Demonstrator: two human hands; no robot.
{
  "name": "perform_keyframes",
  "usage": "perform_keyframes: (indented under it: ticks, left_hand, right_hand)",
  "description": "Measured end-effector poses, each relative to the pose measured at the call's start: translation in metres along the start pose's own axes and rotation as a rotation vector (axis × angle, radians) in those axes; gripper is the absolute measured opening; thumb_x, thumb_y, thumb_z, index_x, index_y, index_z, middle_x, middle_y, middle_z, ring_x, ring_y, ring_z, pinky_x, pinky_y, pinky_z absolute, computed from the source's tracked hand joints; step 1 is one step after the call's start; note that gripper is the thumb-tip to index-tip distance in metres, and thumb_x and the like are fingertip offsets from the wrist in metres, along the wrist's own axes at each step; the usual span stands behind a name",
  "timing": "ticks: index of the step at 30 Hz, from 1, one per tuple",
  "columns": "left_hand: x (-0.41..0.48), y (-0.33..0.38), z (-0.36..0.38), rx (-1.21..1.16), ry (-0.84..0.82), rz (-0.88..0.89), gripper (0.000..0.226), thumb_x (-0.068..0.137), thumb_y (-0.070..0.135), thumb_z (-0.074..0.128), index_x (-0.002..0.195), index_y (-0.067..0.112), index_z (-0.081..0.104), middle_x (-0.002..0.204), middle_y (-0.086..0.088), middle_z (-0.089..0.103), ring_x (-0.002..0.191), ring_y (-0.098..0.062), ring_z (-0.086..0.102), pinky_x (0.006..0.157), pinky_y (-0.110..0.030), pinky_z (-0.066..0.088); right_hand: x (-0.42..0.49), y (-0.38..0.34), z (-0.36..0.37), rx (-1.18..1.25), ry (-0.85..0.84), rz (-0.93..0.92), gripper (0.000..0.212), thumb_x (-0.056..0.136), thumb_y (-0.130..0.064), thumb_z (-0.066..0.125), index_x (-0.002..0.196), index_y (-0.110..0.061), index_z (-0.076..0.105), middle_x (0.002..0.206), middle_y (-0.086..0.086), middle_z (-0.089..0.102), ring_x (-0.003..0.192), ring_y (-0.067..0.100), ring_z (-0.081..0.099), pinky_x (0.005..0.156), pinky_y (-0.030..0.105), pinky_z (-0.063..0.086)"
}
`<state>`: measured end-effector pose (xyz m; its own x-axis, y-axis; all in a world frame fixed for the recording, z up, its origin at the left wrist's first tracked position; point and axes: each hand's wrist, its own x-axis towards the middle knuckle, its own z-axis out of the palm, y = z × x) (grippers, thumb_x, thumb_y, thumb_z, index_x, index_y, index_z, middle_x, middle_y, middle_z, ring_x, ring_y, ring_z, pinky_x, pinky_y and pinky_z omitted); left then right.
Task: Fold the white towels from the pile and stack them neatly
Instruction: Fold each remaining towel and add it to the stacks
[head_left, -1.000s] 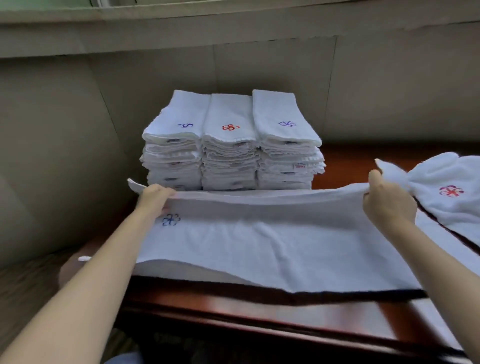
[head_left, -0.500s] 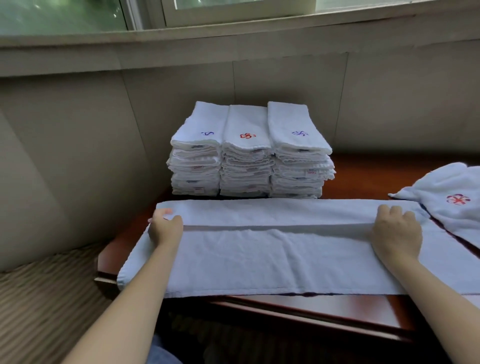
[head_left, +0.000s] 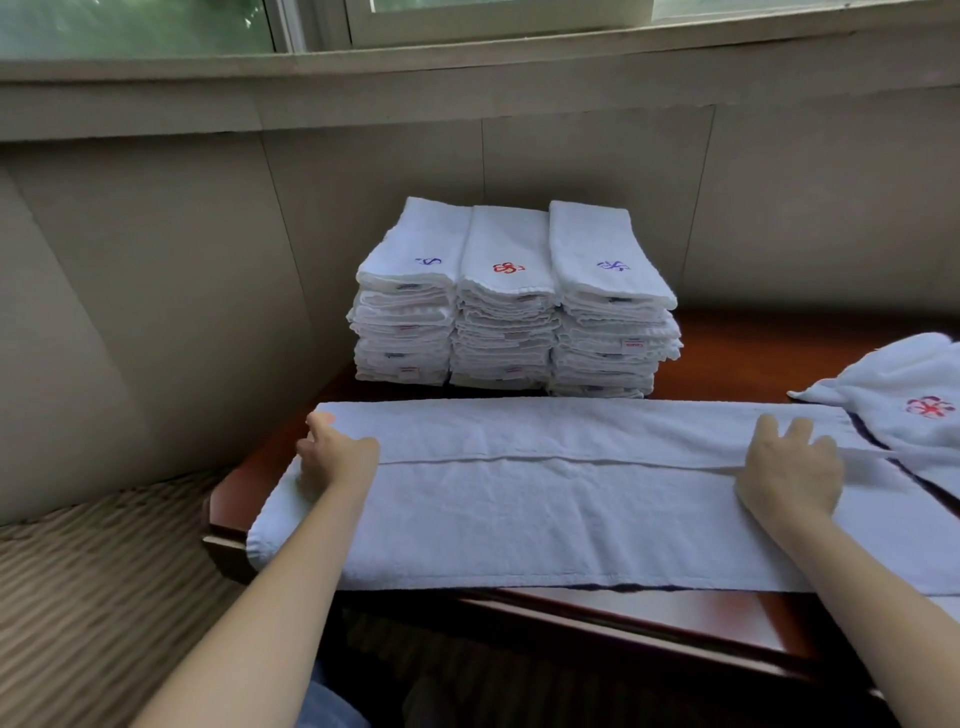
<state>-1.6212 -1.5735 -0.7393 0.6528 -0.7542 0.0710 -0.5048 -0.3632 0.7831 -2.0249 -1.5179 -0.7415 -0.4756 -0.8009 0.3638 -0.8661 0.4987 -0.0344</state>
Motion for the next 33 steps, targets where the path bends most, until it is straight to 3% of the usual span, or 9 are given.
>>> perform_keyframes:
  ticks: [4,9,12,14,18,23,26,29,33]
  left_hand:
    - [0.008,-0.002,-0.006,-0.117,0.046,-0.001,0.008,0.084,0.009,0.050,0.091,0.013,0.048,0.104,-0.013,0.058,0.087,-0.033,0.052,0.074,-0.035,0.042]
    - [0.010,-0.011,-0.008,-0.131,0.085,0.044,0.009,0.081,0.003,0.051,0.078,0.011,0.047,0.088,-0.009,0.054,0.080,-0.030,0.048,0.065,-0.031,0.036]
    - [0.005,-0.013,-0.010,-0.196,0.086,0.054,0.019,0.079,0.002,0.052,0.094,0.012,0.048,0.090,-0.007,0.053,0.078,-0.029,0.049,0.063,-0.030,0.036]
    - [0.003,-0.014,-0.011,-0.241,0.091,0.065,0.032,0.079,0.001,0.052,0.108,0.012,0.048,0.100,-0.011,0.054,0.080,-0.031,0.051,0.064,-0.032,0.037]
    - [0.003,-0.014,-0.010,-0.163,0.128,0.067,0.045,0.078,-0.005,0.052,0.122,0.008,0.048,0.125,-0.017,0.039,0.089,-0.034,0.050,0.072,-0.037,0.043]
    - [-0.001,-0.012,-0.007,0.304,0.174,0.283,0.040,0.081,-0.001,0.052,0.120,0.009,0.054,0.137,-0.015,0.036,0.123,-0.036,0.033,0.097,-0.043,0.032]
    - [-0.011,-0.001,0.000,0.579,-0.055,0.309,0.035,0.094,0.029,0.045,0.126,0.017,0.050,0.142,-0.009,0.034,0.135,-0.029,0.021,0.107,-0.049,0.019]
    - [-0.019,0.007,0.004,0.573,-0.282,0.214,0.043,0.097,0.037,0.039,0.136,0.020,0.040,0.144,-0.009,0.030,0.135,-0.030,0.020,0.107,-0.055,0.018]
    - [-0.003,0.000,-0.012,0.439,-0.093,0.137,0.043,0.088,0.014,0.047,0.131,0.019,0.043,0.140,-0.011,0.034,0.128,-0.031,0.029,0.103,-0.047,0.027]
  right_hand:
    - [-0.014,-0.041,-0.006,-0.091,-0.001,-0.376,0.031,0.081,-0.009,0.047,0.112,-0.014,0.051,0.110,0.009,0.052,0.096,0.030,0.049,0.070,0.033,0.041]
    - [-0.029,-0.101,-0.004,-0.013,0.014,-0.770,0.024,0.093,-0.009,0.039,0.110,-0.016,0.054,0.106,0.004,0.054,0.097,0.025,0.047,0.071,0.030,0.031]
    - [-0.035,-0.118,-0.012,-0.023,0.127,-0.848,0.009,0.078,-0.003,0.060,0.082,-0.010,0.060,0.083,0.008,0.056,0.076,0.026,0.052,0.062,0.033,0.038]
    - [-0.037,-0.118,-0.014,0.102,0.244,-0.816,0.027,0.049,0.009,0.073,0.056,-0.007,0.053,0.057,0.010,0.049,0.051,0.027,0.047,0.045,0.031,0.033]
    - [-0.039,-0.113,-0.009,0.206,0.274,-0.721,0.030,0.041,0.016,0.071,0.050,-0.005,0.050,0.051,0.012,0.046,0.046,0.028,0.043,0.043,0.030,0.027]
    - [-0.031,-0.107,0.005,0.361,0.125,-0.727,0.008,0.074,0.001,0.069,0.069,-0.004,0.071,0.070,0.010,0.063,0.067,0.032,0.051,0.059,0.034,0.040]
    - [-0.036,-0.105,0.001,0.398,0.155,-0.816,0.007,0.071,-0.002,0.075,0.069,-0.008,0.072,0.067,0.006,0.064,0.065,0.031,0.054,0.058,0.036,0.045]
    - [-0.035,-0.105,0.003,0.347,0.071,-0.739,0.023,0.074,-0.005,0.069,0.097,-0.011,0.072,0.093,0.008,0.065,0.081,0.033,0.057,0.070,0.039,0.046]
    - [-0.032,-0.105,0.006,0.337,-0.074,-0.664,0.042,0.085,-0.014,0.053,0.127,-0.019,0.057,0.122,0.004,0.055,0.101,0.027,0.053,0.084,0.033,0.043]
